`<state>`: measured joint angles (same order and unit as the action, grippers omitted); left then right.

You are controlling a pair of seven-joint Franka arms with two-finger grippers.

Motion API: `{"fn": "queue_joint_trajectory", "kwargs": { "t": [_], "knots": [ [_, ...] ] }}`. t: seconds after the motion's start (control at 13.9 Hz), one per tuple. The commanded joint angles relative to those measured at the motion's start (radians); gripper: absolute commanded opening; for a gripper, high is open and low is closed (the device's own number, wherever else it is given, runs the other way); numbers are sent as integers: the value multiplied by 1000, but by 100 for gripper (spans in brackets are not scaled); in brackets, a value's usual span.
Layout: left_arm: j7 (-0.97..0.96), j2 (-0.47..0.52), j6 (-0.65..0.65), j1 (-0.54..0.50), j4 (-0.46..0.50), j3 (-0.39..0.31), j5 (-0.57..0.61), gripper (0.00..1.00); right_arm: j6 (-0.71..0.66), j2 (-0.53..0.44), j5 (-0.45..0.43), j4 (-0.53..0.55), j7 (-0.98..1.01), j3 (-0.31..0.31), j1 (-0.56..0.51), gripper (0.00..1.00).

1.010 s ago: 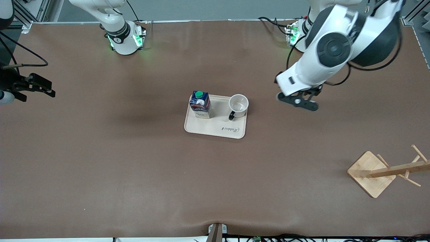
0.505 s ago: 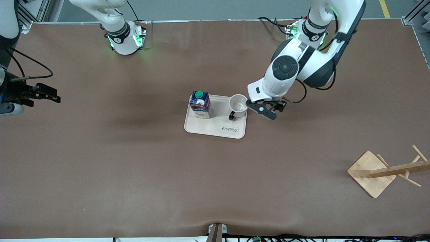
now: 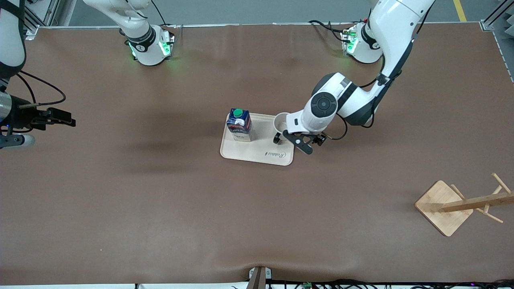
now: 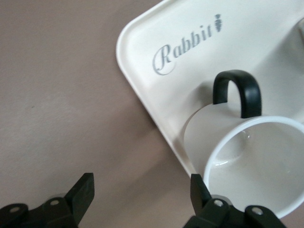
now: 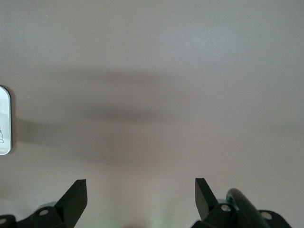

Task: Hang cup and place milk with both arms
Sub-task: 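Grasp the mug rim with the left gripper while the right gripper approaches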

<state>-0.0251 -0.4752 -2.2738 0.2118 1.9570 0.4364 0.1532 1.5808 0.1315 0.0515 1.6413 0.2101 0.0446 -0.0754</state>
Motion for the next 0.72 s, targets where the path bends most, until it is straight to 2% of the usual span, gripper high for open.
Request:
{"fn": "queue_joint_trajectory", "kwargs": {
  "t": [0.0, 0.29, 0.43, 0.65],
  "knots": [
    [0, 12, 7, 9, -18, 1, 20, 90, -27, 13, 33, -26, -79, -23, 24, 100],
    [62, 26, 16, -8, -33, 1, 23, 90, -39, 8, 62, -28, -312, -25, 163, 100],
    [16, 17, 16, 27, -47, 1, 11, 90, -38, 8, 122, -29, -417, -25, 210, 100],
    [-29, 15, 16, 66, -47, 1, 11, 90, -28, 7, 134, -31, -578, -25, 284, 100]
  ]
}}
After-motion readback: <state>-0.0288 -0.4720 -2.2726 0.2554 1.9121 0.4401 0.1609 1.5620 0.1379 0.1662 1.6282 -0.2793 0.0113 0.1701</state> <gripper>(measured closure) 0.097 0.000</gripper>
